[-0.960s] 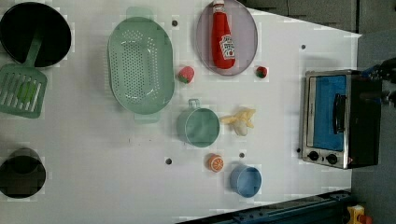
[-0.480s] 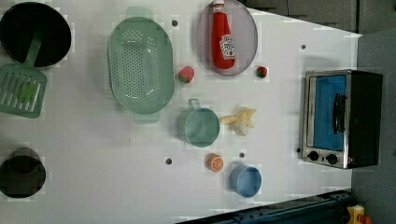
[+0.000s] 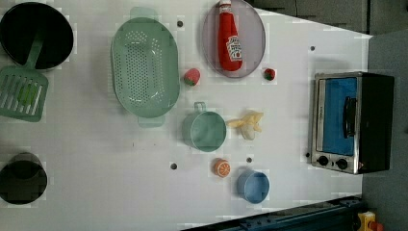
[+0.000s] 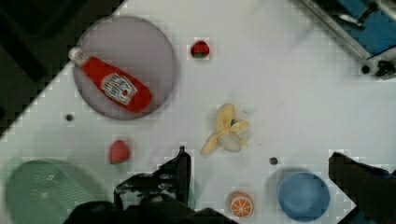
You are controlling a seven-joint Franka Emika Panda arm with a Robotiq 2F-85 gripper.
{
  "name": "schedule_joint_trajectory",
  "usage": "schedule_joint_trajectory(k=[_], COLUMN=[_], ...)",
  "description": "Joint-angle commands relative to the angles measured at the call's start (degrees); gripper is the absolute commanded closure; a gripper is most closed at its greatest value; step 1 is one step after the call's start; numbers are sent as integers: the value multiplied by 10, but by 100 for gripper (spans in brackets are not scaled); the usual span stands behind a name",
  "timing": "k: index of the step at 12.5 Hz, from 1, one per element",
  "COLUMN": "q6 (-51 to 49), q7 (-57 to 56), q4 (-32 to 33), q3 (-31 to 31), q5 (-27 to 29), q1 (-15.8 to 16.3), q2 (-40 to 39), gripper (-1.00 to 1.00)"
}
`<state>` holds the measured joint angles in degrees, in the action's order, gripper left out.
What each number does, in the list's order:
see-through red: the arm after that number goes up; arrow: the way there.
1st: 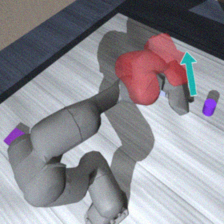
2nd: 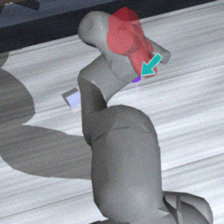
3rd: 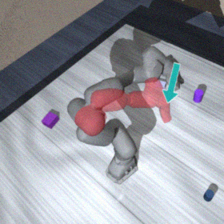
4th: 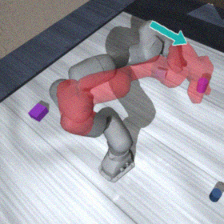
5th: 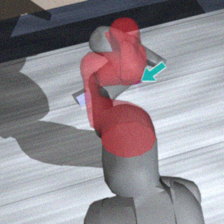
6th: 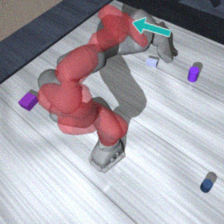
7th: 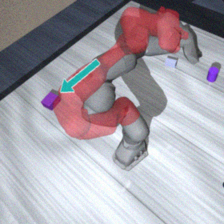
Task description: Pick banana from table and place on oven.
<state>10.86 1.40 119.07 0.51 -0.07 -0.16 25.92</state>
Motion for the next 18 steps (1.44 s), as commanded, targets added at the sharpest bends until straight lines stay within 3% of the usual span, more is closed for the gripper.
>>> schedule_joint_trajectory(k=[1,10,18], q6=[78,360,507], q7=[-13,-13,-13], q4=[82,173,204], q3=[-6,-17,-45], q5=[-9,-8,-8], q1=[-3,-3,-1], q2=[-96,-312,-444], gripper=[-100,-100,-100])
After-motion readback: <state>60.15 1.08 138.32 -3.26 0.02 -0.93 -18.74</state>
